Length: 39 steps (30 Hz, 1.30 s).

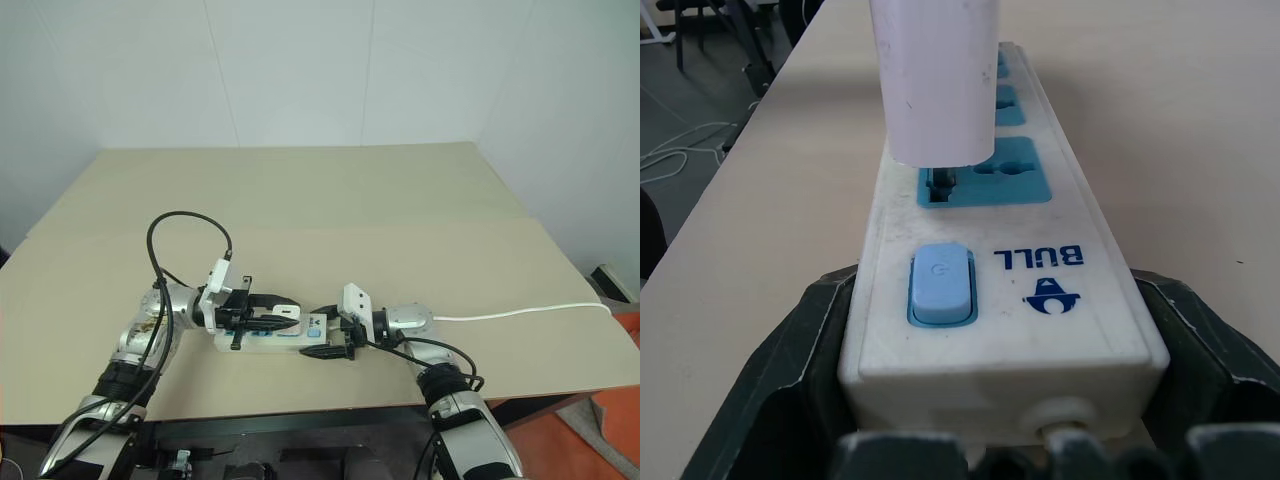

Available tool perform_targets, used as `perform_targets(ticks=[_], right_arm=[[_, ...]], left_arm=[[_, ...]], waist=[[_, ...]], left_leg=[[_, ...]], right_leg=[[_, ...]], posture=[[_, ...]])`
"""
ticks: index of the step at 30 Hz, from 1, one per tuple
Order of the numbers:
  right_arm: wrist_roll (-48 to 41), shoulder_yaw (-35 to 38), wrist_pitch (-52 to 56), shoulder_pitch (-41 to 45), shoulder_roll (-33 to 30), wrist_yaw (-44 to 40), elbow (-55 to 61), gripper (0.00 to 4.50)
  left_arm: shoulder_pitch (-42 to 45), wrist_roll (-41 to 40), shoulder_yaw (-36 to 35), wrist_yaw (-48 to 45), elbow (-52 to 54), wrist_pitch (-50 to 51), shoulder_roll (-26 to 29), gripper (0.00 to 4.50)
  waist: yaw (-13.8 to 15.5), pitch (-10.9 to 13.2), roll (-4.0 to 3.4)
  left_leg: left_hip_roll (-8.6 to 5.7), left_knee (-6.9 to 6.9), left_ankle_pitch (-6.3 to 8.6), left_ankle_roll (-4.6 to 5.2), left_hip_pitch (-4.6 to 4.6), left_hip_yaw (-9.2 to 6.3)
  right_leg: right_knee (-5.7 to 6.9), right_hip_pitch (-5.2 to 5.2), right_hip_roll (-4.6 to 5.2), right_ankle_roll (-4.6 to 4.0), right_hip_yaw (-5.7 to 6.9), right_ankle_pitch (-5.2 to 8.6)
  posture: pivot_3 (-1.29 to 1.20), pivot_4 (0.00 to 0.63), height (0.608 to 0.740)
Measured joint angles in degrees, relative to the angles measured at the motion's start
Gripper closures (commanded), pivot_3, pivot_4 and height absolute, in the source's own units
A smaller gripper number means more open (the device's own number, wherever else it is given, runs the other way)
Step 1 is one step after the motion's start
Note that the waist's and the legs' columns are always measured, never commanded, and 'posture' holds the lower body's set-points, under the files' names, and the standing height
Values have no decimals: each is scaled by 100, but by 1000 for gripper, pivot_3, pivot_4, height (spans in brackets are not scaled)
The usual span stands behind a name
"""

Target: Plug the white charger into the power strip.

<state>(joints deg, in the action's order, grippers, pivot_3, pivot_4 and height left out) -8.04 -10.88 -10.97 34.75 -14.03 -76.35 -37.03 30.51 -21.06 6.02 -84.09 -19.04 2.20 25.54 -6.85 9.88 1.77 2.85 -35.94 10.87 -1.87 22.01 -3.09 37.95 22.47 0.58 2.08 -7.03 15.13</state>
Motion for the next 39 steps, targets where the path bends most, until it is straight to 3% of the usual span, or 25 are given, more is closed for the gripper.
perform_targets(ticks=[18, 29, 33, 35, 37, 39], right_arm=[[47, -6, 25, 4, -3, 91, -49, 1094], [-7, 3, 39, 20, -5, -31, -30, 1094], [-13, 15, 39, 25, -1, -67, -16, 1094], [-10, 11, 39, 31, 4, -74, -13, 1094], [-11, 3, 56, 35, 10, -110, 2, 308], [-22, 4, 137, 35, -3, -140, 39, 50]], left_arm=[[126, 30, 114, -200, -839, -966, -11, 3476], [274, 115, 58, 111, -834, -81, 46, 88], [659, -242, -234, 245, -335, 357, 100, 38], [1141, -545, -472, 254, -16, 812, 396, 38], [1605, -827, -699, 169, 209, 1241, 836, 0], [1892, -938, -958, 92, 271, 1402, 1182, 0]], waist=[[-7, -6, 0], [-20, -10, -1], [-12, -6, 4], [-34, -4, 7], [-53, -4, 6], [-51, -3, 1]], left_leg=[[0, 2, 0, 0, -29, 1], [1, 4, 0, 0, 6, -2], [1, 4, 0, 0, 22, -5], [2, 7, 0, 0, 26, -4], [2, 18, 0, 0, 23, -3], [2, 23, 1, 1, 20, -2]], right_leg=[[-3, -24, 0, 0, -3, 1], [-19, 0, -2, 1, -2, 1], [-21, 15, -2, 2, 1, 0], [-19, 23, -4, 2, 0, 0], [-24, 25, -5, 2, -2, 1], [-31, 21, -4, 3, -2, 2]], posture=[[0, 150, 740], [0, 150, 740], [0, 150, 740], [0, 150, 740], [0, 150, 740], [0, 150, 740]])
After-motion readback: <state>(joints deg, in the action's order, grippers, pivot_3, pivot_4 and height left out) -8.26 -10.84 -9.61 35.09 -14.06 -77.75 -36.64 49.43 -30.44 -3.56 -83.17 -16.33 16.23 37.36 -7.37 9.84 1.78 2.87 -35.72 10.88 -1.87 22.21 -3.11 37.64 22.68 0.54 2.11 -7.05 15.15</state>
